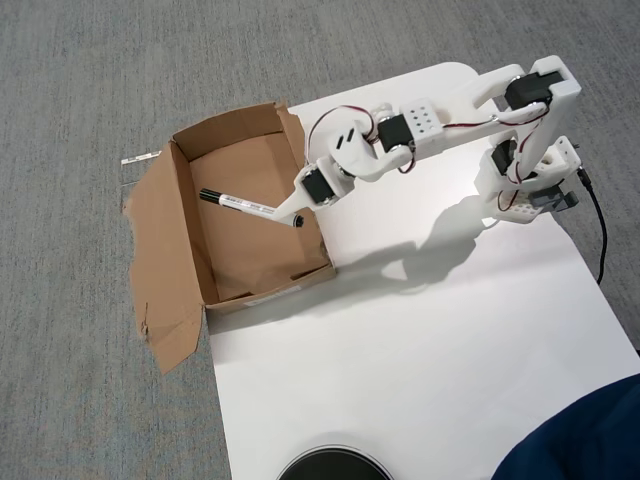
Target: Grasp a pen and put it in the box.
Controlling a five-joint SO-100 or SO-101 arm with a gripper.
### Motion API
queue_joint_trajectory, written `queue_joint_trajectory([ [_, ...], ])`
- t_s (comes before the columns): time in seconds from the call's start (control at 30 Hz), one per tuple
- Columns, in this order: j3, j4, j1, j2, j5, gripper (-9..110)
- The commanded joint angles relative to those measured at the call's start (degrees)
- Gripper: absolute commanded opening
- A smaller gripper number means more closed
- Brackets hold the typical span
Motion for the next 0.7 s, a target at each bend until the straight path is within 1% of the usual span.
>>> queue_joint_trajectory([
  [0.0,-5.3,-0.6,2.4,-5.2,0.0,0],
  [0.23,-6.1,-0.5,4.2,-10.8,0.0,0],
  [0.67,-6.1,-0.5,4.3,-19.1,0.1,0],
])
